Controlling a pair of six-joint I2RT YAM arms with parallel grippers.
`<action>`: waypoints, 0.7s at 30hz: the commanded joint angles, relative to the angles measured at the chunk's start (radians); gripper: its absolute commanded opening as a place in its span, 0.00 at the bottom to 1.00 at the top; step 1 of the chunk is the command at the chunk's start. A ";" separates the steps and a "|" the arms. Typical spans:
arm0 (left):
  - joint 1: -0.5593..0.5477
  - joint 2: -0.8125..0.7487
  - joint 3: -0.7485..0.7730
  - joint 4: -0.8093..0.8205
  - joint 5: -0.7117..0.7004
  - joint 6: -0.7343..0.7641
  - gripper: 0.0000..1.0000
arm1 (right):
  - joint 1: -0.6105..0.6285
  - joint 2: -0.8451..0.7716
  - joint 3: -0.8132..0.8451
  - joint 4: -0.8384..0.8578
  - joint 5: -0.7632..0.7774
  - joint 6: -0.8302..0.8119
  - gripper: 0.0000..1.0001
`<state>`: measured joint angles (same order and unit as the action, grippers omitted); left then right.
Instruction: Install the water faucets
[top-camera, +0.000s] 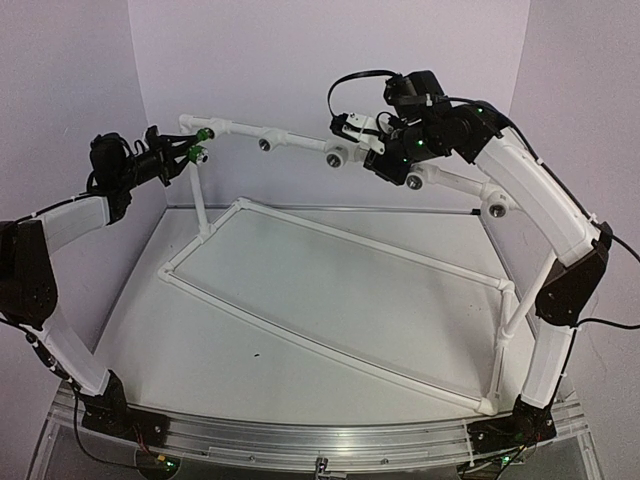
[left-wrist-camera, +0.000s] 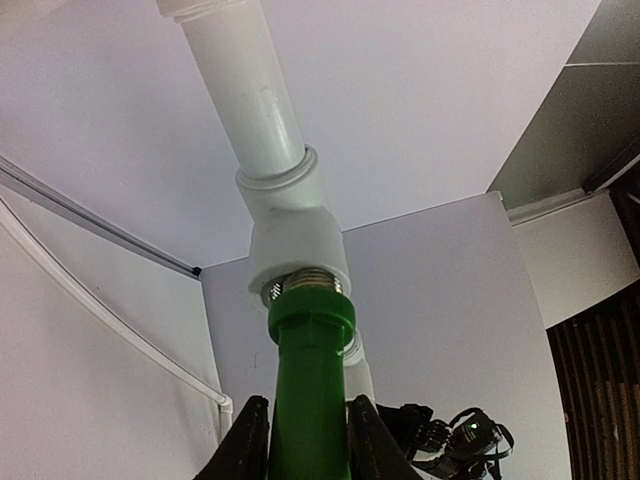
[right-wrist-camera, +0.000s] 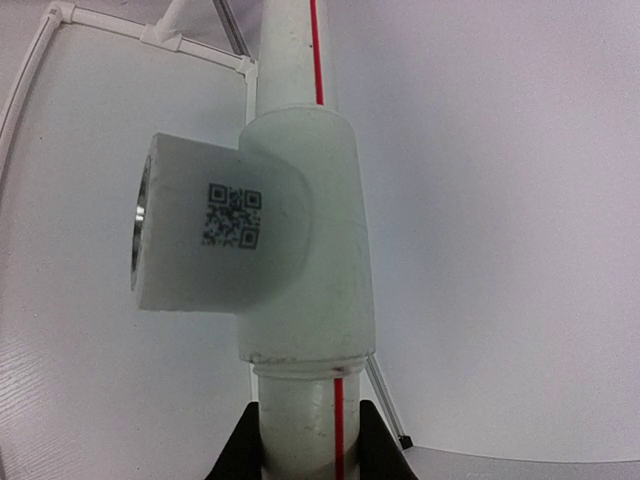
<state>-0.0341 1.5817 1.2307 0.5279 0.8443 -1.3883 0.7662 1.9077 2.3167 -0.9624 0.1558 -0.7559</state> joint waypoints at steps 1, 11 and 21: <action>-0.021 0.016 0.061 0.061 0.010 -0.005 0.00 | 0.037 -0.007 -0.023 -0.009 -0.133 0.118 0.00; -0.028 0.004 0.039 0.057 0.042 -0.013 0.00 | 0.038 -0.004 -0.025 -0.006 -0.132 0.123 0.00; -0.022 0.050 0.050 0.132 0.078 -0.121 0.00 | 0.037 -0.025 -0.068 0.000 -0.147 0.077 0.00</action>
<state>-0.0578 1.5957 1.2312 0.5382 0.8766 -1.4242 0.7662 1.8949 2.2912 -0.9437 0.1486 -0.7607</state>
